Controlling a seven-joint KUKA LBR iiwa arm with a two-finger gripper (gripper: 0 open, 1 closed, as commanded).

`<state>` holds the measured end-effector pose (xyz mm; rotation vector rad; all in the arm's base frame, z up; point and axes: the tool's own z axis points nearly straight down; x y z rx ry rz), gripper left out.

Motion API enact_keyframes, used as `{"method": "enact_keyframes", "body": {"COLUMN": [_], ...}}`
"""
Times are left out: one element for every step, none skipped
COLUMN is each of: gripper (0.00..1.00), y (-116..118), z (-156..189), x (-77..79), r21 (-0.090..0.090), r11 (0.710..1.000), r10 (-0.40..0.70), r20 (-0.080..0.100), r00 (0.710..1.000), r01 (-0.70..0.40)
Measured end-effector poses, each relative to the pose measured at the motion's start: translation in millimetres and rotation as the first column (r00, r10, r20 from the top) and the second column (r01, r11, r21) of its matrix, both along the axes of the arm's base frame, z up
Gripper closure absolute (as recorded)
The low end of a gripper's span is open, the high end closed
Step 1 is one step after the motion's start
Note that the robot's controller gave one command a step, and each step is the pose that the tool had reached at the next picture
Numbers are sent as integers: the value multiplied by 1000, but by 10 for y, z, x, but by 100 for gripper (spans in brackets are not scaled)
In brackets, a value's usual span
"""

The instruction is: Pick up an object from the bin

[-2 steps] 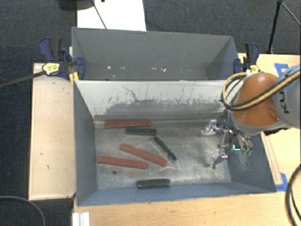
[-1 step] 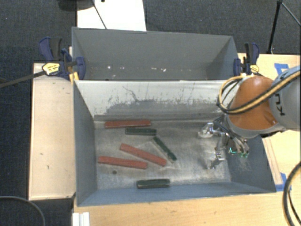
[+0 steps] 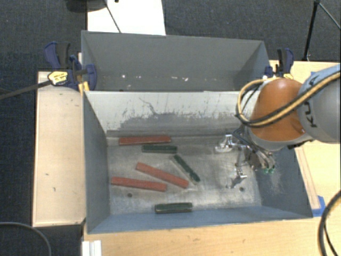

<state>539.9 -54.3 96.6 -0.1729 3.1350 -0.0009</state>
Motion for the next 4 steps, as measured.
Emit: {"method": "enact_keyframes", "body": {"gripper": [0, 0, 0, 100], "y": [136, 589, 1009, 1125], "z": [42, -160, -182, -202], "x": [-166, 3, 65, -81], "r21": [2, 0, 2, 7], "r11": [1000, 992, 991, 977], "r10": [11, -127, -135, -212], "r20": [2, 2, 4, 19], "r00": [1000, 992, 991, 977], "r01": [-11, 127, 135, 212]}}
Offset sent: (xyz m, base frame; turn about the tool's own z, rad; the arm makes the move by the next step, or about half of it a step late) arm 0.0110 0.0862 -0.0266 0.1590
